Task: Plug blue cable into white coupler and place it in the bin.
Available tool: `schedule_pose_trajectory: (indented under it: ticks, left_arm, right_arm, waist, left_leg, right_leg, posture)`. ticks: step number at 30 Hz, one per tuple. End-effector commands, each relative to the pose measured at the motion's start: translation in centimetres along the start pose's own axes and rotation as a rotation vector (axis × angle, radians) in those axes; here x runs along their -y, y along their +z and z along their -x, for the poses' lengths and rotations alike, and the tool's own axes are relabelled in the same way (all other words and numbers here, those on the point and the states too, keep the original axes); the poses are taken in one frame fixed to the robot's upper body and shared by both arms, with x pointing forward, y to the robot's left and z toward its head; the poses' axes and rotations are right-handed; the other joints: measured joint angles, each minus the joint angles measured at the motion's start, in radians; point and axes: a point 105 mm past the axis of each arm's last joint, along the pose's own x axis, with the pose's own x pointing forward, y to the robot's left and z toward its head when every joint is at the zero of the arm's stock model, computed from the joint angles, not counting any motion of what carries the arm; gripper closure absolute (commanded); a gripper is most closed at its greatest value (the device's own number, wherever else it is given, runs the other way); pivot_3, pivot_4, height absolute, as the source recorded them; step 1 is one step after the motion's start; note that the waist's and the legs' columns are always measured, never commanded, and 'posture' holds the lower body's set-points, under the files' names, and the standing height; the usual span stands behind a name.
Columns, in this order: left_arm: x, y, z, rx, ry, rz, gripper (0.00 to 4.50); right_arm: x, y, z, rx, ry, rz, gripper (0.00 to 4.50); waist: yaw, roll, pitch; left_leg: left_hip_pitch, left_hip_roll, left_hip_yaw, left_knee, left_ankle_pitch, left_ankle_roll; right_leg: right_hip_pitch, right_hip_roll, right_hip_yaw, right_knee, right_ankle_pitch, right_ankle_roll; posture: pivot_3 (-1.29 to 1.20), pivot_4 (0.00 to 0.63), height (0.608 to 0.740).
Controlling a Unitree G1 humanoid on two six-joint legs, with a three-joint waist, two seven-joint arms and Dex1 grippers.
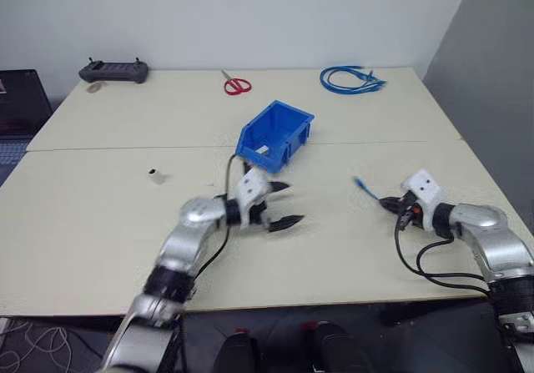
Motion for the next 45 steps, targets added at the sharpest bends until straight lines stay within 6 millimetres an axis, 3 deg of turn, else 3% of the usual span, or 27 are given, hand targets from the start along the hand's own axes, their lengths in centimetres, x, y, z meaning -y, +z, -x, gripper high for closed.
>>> schedule_pose_trajectory:
  ticks: [1,3,6,10,16,20,26,30,34,39,45]
  left_arm:
    - [0.6,0.5,4.6,0.015,0.221,0.028,0.0]
    - [1.5,-0.9,7.1,-0.026,0.349,0.089,0.0]
    - [2.9,-1.5,8.6,-0.052,0.444,0.132,0.0]
    - [3.9,-1.9,9.2,-0.075,0.501,0.162,0.0]
    - [3.9,-2.9,9.5,-0.128,0.459,0.153,0.0]
    - [1.0,-2.2,8.7,-0.138,0.374,0.088,0.0]
    - [-2.6,-1.5,5.8,-0.183,0.086,-0.017,0.0]
    - [-2.8,-3.0,4.5,-0.283,-0.156,-0.053,0.0]
    - [-2.0,-5.6,5.5,-0.453,-0.406,-0.113,0.0]
    - [-3.4,-6.3,6.3,-0.542,-0.485,-0.185,0.0]
    - [-4.1,-6.0,6.4,-0.559,-0.518,-0.179,1.11]
  right_arm:
    - [-4.6,5.3,-3.3,0.117,0.256,0.222,4.46]
    - [-7.5,6.4,-6.0,0.147,0.367,0.253,4.46]
    - [-9.9,7.0,-8.3,0.159,0.455,0.278,4.46]
    - [-11.1,6.4,-9.3,0.129,0.55,0.274,4.46]
    - [-10.8,5.0,-9.2,0.093,0.558,0.283,3.33]
    - [-9.6,6.1,-7.6,0.136,0.474,0.175,2.44]
    - [-9.2,6.6,-2.7,0.191,0.34,-0.04,2.44]
    - [-9.5,5.7,0.0,0.166,0.256,-0.117,2.44]
    - [-10.1,4.4,1.7,0.118,0.206,-0.155,2.44]
    - [-10.1,3.8,2.7,0.098,0.146,-0.188,2.44]
    - [-9.8,3.7,2.8,0.099,0.109,-0.2,2.42]
  waist:
    - [-0.009,-0.001,0.0]
    - [-0.007,-0.003,0.001]
    - [-0.002,-0.005,0.002]
    - [0.034,-0.005,0.002]
    - [0.037,-0.006,0.001]
    - [0.043,-0.006,0.001]
    - [0.044,-0.006,0.002]
    - [0.034,-0.006,0.002]
    - [0.025,-0.007,0.002]
    - [0.011,-0.007,0.001]
    - [0.01,-0.007,0.001]
  left_leg:
    - [0.002,0.0,0.002,0.0,0.0,0.0]
    - [0.004,0.001,0.002,0.0,0.0,0.0]
    - [0.004,0.002,0.002,0.0,0.0,0.0]
    - [0.002,-0.002,0.002,0.0,0.0,0.0]
    - [0.002,-0.003,0.005,0.0,-0.002,0.002]
    - [0.002,-0.003,0.002,0.0,-0.001,0.002]
    - [0.0,-0.003,0.002,0.0,-0.002,0.002]
    - [0.0,-0.003,0.003,0.0,-0.002,0.002]
    - [0.0,-0.004,0.003,0.0,-0.002,0.002]
    - [0.002,-0.004,0.003,0.0,-0.002,0.002]
    - [0.004,-0.002,0.003,0.0,-0.002,0.002]
  right_leg:
    - [0.0,-0.001,0.003,0.001,0.0,0.0]
    - [0.001,-0.003,0.002,0.002,0.0,0.0]
    - [0.001,-0.003,0.002,0.003,0.0,0.0]
    - [0.0,-0.005,0.0,0.003,0.0,-0.001]
    - [0.001,-0.009,0.002,0.0,0.002,-0.002]
    - [0.001,-0.007,-0.001,0.001,0.001,-0.003]
    - [0.0,-0.005,-0.001,0.0,0.001,-0.003]
    - [0.0,-0.004,0.0,-0.001,0.0,-0.002]
    - [0.0,-0.001,0.0,-0.001,-0.001,-0.001]
    - [0.001,0.001,0.001,0.0,-0.001,-0.001]
    - [0.001,0.006,0.002,0.002,-0.001,-0.001]
  posture:
    - [0.0,0.15,0.74]
    - [0.0,0.15,0.74]
    - [0.0,0.15,0.74]
    - [0.0,0.15,0.74]
    - [0.0,0.15,0.74]
    - [0.0,0.15,0.74]
    - [0.0,0.15,0.74]
    - [0.0,0.15,0.74]
    - [0.0,0.15,0.74]
    - [0.0,0.15,0.74]
    - [0.0,0.15,0.74]
